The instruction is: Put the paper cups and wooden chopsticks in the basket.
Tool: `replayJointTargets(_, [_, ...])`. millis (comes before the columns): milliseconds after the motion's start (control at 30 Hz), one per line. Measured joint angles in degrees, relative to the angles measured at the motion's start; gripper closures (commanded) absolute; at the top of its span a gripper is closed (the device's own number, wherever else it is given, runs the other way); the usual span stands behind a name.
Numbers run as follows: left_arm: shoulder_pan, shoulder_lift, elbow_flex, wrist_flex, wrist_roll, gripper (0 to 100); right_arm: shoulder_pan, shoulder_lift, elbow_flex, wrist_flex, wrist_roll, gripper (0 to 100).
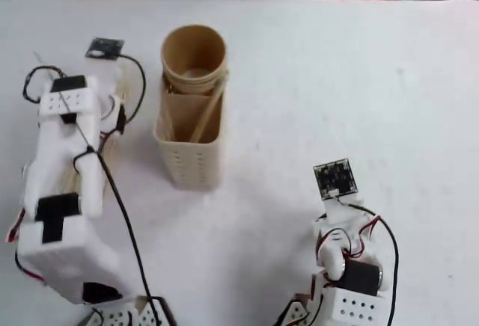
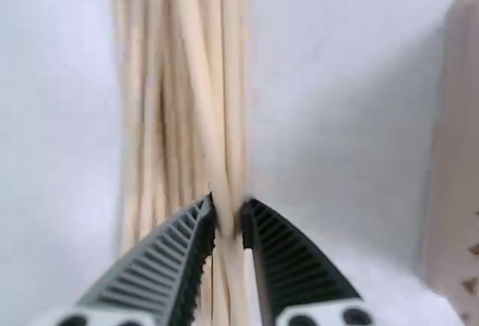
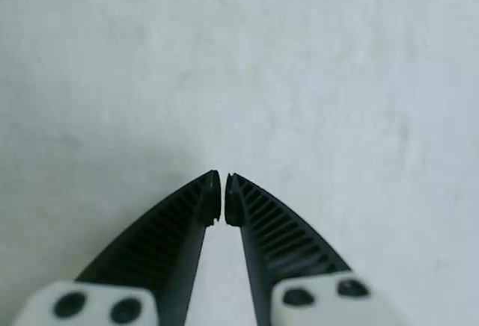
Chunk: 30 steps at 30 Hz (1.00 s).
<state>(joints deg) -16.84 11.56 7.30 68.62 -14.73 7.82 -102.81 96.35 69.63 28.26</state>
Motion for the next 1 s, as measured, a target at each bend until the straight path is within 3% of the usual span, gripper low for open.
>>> replayJointTargets(333, [2.02, -23.12, 0.0, 7.3, 4.57, 98, 0.0, 0.0, 0.0, 0.0, 0.0, 97.4])
replayJointTargets(567, [10.37, -37.71, -3.6, 8.26, 8.18, 98, 0.0, 0.0, 0.0, 0.0, 0.0, 97.4])
replayJointTargets(1000, [23.47, -41.85, -17.85, 9.23, 10.55, 98, 0.0, 0.0, 0.0, 0.0, 0.0, 97.4])
